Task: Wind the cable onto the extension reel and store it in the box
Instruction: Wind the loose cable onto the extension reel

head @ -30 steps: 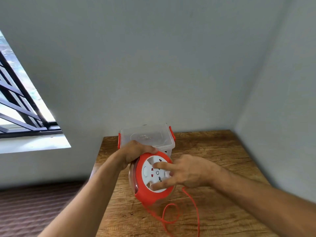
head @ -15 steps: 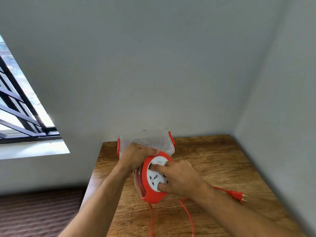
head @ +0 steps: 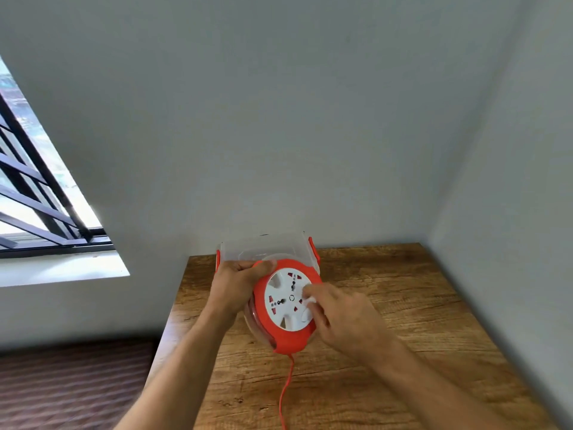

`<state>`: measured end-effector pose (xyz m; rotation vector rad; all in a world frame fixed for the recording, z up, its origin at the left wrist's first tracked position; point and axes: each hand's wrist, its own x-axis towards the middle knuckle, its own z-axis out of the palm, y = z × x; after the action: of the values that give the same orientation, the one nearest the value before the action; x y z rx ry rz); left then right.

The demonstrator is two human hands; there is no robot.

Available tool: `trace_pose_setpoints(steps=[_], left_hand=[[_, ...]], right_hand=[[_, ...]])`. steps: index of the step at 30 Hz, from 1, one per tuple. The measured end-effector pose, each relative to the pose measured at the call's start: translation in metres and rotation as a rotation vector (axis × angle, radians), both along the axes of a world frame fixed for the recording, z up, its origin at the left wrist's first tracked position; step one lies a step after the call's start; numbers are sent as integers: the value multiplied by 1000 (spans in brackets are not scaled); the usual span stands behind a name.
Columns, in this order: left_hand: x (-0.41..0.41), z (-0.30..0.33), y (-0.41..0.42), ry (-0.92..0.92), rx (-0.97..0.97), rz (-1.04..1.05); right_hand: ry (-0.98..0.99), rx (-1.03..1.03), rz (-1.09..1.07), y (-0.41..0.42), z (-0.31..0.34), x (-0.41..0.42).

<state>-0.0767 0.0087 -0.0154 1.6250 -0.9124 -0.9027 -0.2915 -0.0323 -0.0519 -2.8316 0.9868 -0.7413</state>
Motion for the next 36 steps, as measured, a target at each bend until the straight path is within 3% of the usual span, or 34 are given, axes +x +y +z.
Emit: trace_pose_setpoints(steps=[2, 6, 11, 14, 16, 18, 21, 25, 28, 31, 34, 36], left_hand=[[4, 3, -2, -26, 74, -95], [9, 8, -8, -94, 189, -264], [7, 16, -19, -246, 406, -462], [1, 11, -24, -333, 421, -485], [0, 6, -25, -282, 389, -467], [1, 5, -25, -225, 340, -456], [1, 5, -25, -224, 289, -417], [0, 1, -28, -168, 208, -198], [-10, -2, -30, -139, -16, 35], [-25, -1, -35, -160, -201, 185], [-23, 3, -42, -88, -238, 263], [-13, 5, -45, -9, -223, 288]], right_hand=[[230, -214, 272, -10, 3, -11], [502, -272, 483, -17, 15, -6], [636, -322, 581, -13, 34, 5], [761, -263, 600, -6, 36, 15], [785, -235, 565, -4, 32, 19], [749, -280, 519, 0, 29, 20], [634, -149, 400, 0, 23, 17], [464, -198, 238, -12, 2, 26], [163, 181, -115, -24, 9, 35], [-267, 604, -342, -32, 20, 52], [-389, 864, -266, -49, 31, 56], [-339, 751, -159, -58, 37, 44]])
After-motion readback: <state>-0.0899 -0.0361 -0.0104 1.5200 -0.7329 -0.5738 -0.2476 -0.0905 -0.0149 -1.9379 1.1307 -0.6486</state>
